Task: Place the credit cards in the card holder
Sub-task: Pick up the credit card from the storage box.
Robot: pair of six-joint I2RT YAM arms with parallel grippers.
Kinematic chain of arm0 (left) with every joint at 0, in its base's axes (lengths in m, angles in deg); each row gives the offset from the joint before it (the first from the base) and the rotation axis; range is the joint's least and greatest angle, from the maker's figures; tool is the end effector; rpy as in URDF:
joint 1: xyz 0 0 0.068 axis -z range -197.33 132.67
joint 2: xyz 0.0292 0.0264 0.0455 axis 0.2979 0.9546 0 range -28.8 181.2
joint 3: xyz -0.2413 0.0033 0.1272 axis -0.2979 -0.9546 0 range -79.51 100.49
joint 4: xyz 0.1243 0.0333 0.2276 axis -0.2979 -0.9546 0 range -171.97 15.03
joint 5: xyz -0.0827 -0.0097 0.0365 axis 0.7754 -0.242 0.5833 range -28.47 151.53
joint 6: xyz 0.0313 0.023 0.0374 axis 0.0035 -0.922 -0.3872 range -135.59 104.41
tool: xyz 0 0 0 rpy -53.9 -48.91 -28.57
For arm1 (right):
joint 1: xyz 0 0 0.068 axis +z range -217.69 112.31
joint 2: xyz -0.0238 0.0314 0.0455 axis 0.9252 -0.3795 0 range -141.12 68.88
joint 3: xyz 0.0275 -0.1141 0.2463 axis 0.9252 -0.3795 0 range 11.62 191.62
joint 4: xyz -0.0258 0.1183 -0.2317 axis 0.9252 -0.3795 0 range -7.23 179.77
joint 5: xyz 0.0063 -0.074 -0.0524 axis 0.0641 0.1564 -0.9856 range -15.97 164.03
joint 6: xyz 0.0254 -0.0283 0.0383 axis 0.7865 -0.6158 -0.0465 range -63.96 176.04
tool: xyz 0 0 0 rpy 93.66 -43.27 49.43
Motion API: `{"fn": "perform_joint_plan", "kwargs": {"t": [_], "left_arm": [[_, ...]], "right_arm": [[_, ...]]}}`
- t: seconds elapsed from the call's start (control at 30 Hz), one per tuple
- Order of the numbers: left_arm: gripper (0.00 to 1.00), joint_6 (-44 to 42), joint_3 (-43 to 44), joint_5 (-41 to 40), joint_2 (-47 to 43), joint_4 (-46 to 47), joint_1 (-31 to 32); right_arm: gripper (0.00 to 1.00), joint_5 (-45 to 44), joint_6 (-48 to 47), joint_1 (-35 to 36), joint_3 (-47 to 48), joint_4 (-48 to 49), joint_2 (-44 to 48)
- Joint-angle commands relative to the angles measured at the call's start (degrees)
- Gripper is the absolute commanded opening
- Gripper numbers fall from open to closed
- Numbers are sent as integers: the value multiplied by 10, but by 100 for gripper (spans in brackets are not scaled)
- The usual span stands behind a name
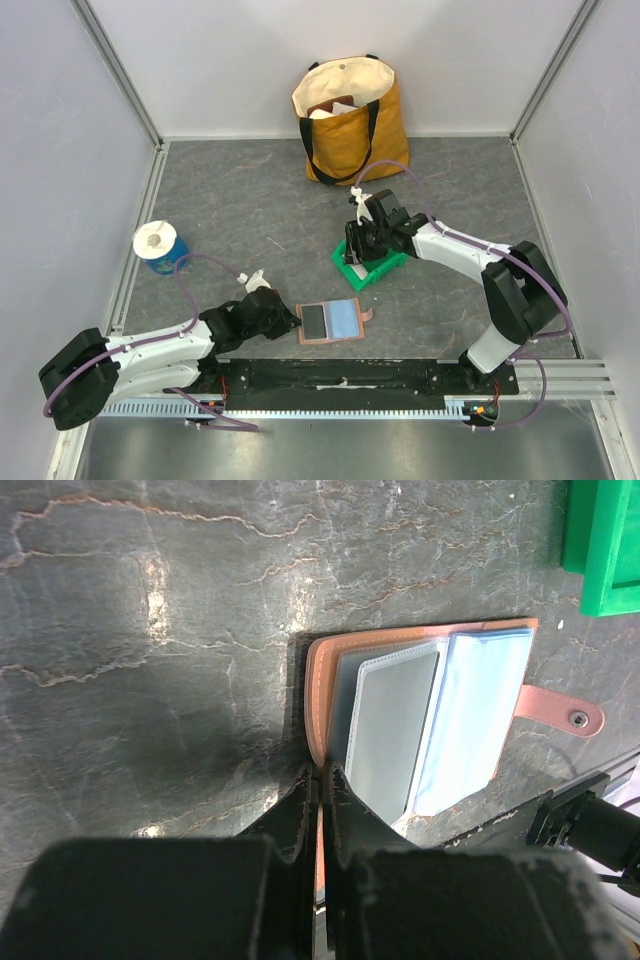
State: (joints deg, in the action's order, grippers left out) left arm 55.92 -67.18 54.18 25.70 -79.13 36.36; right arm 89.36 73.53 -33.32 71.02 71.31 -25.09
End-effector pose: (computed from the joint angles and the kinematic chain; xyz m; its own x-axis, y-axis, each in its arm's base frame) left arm 0.1009 -0.1294 0.1293 -0.8442 -0.4396 -0.3068 -0.1692 0.7616 -0.6256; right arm 0.2746 0.1994 0.2008 -0.8321 -0.2180 -0.5100 -0.4463 0.8091 0.3823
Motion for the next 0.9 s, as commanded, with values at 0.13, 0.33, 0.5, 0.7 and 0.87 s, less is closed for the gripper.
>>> {"fn": "perform_joint_plan", "kwargs": {"t": [0.13, 0.33, 0.5, 0.7, 0.87], "left_arm": [[2, -22, 0, -14, 14, -23, -3], [2, -22, 1, -10, 25, -16, -3], [2, -22, 1, -8, 30, -12, -3], [2, -22, 0, -8, 29, -11, -3], [2, -22, -1, -8, 30, -11, -2]], "right_arm": [[42, 15, -4, -8, 8, 15, 21], [27, 16, -5, -14, 5, 15, 19], [23, 15, -8, -22, 5, 15, 21], [11, -16, -15, -29, 9, 13, 20], [4, -41, -28, -30, 18, -1, -1]]}}
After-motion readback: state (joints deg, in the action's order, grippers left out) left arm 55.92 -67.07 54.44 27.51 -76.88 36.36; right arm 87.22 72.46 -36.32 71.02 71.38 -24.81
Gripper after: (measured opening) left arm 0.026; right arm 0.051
